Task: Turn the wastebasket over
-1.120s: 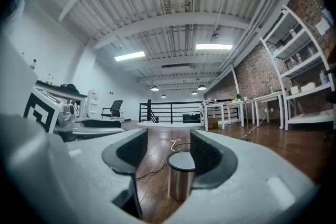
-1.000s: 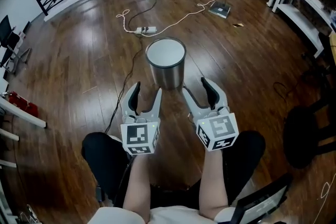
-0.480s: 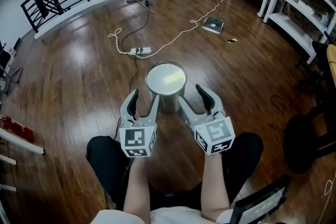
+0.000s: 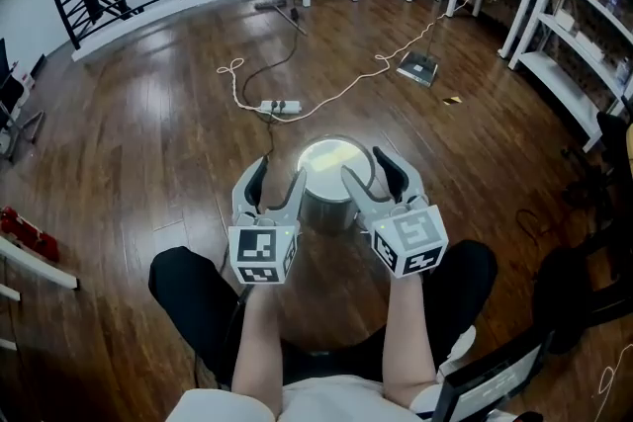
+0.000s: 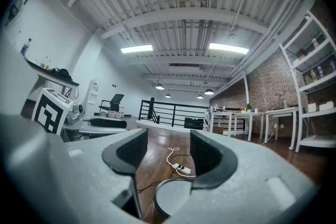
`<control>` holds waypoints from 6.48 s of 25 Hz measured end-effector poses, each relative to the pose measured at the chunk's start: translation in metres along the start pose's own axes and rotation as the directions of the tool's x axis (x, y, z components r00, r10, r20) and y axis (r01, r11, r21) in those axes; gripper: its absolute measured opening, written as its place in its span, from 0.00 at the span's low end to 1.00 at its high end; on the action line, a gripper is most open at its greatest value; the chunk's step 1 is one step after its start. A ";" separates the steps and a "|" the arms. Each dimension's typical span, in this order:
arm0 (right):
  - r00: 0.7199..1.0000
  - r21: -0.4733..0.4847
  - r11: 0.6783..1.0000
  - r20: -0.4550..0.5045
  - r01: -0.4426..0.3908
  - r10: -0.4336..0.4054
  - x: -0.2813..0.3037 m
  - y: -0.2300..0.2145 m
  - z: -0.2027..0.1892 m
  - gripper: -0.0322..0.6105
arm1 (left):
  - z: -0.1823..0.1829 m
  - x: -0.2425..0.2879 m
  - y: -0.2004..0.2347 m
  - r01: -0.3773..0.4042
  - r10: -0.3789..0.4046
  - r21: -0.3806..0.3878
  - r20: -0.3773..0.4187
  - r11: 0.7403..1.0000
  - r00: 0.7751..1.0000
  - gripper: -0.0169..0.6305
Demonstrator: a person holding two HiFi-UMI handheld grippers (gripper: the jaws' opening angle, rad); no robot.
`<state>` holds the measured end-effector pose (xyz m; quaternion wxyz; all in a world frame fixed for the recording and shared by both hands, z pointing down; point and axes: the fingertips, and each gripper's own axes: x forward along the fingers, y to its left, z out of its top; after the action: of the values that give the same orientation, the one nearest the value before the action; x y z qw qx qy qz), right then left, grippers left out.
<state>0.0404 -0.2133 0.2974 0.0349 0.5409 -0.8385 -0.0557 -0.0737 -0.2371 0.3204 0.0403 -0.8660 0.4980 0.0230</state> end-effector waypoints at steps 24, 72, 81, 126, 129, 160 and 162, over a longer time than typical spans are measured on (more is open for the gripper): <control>0.785 0.067 0.940 -0.531 -0.336 0.318 0.131 0.044 -0.200 0.43 | -0.087 0.089 0.075 -0.099 0.085 -0.090 -0.146 0.991 0.986 0.43; 0.807 0.564 0.801 -0.558 0.201 0.190 0.133 -0.024 -0.382 0.13 | -0.262 0.029 0.187 -0.445 0.270 -0.180 -0.582 0.877 0.767 0.41; 0.799 0.382 0.908 -0.593 0.171 0.100 0.129 -0.049 -0.352 0.28 | -0.367 -0.039 0.168 -0.573 0.127 -0.489 -0.678 0.658 0.724 0.47; 0.679 0.731 0.249 -0.682 0.635 0.271 -0.007 0.042 -0.549 0.04 | -0.278 0.084 -0.110 0.521 -0.341 0.056 -0.697 0.851 0.631 0.15; 0.693 0.741 0.269 -0.671 0.615 0.264 -0.007 0.061 -0.534 0.04 | -0.303 0.061 -0.137 0.595 -0.340 0.081 -0.755 0.800 0.560 0.14; 0.995 0.262 0.963 -0.063 -0.062 0.081 -0.213 0.050 -0.131 0.48 | -0.064 -0.204 -0.182 -0.187 0.183 -0.017 -0.121 0.982 0.976 0.36; 0.996 0.227 0.972 -0.048 -0.065 0.078 -0.258 0.051 -0.120 0.53 | -0.053 -0.232 -0.217 -0.203 0.199 -0.029 -0.105 0.979 0.974 0.42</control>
<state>0.1154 0.0362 0.4239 -0.0011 0.5121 -0.8571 0.0563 -0.0031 0.0659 0.4020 -0.0048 -0.8118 0.5839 -0.0069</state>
